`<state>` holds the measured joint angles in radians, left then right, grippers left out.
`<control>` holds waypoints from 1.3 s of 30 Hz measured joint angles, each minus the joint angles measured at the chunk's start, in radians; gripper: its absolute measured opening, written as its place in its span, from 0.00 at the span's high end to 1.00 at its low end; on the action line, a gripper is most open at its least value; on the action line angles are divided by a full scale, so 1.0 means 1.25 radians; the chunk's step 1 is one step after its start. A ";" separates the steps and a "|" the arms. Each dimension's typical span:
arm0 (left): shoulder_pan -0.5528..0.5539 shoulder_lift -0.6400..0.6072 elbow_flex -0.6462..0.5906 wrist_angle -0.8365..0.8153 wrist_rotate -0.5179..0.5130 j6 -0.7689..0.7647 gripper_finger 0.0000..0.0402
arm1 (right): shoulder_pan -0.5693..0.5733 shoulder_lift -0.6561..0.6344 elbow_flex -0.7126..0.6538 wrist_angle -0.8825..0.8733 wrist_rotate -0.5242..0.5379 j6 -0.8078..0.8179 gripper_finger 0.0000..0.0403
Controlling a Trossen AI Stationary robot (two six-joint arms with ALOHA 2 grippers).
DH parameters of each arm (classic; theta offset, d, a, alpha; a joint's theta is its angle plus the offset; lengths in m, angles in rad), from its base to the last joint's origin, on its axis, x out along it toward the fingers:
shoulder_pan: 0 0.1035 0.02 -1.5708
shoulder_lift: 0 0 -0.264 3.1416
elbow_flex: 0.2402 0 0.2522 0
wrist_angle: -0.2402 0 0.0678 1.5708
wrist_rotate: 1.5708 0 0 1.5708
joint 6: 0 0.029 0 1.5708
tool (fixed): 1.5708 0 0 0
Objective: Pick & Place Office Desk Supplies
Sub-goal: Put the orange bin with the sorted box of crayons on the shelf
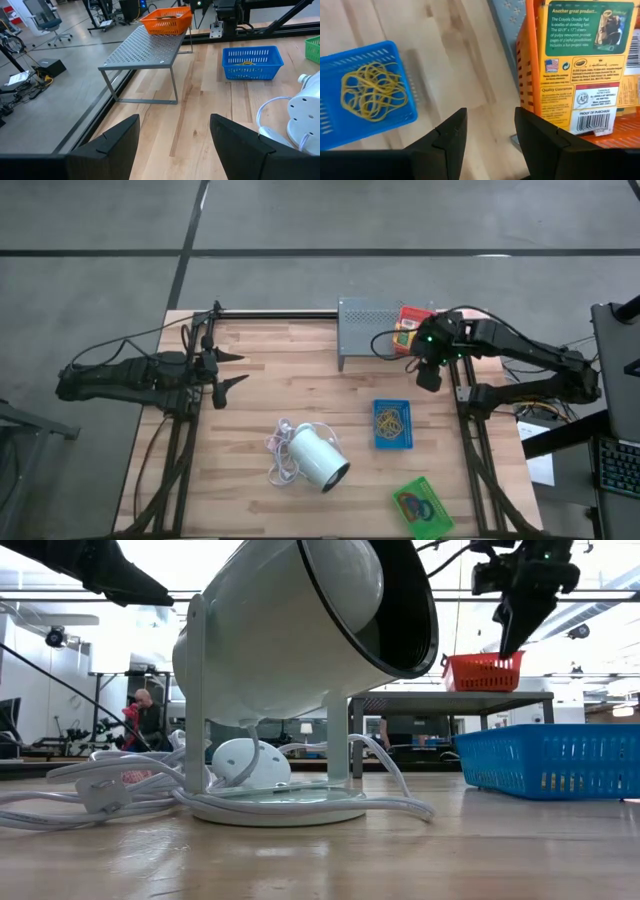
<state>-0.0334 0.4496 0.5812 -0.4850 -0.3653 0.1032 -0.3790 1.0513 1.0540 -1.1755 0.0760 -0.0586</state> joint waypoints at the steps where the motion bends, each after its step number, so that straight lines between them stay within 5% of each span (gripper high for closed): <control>1: 0.000 0.000 0.000 0.000 0.000 0.000 0.39 | 0.001 -0.005 -0.008 0.008 0.011 -0.001 0.59; 16: 0.000 0.000 0.000 0.000 0.000 0.000 0.39 | 0.002 -0.060 0.020 0.064 -0.042 0.021 0.59; 31: 0.000 0.000 0.000 0.000 0.000 0.000 0.39 | 0.001 -0.032 -0.024 0.051 0.070 -0.052 0.60; 39: 0.000 0.000 0.000 0.000 0.000 0.000 0.39 | 0.001 -0.035 -0.022 0.054 0.107 -0.055 0.72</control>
<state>-0.0336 0.4494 0.5812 -0.4847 -0.3653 0.1032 -0.3779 1.0079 1.0260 -1.1086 0.2098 -0.1268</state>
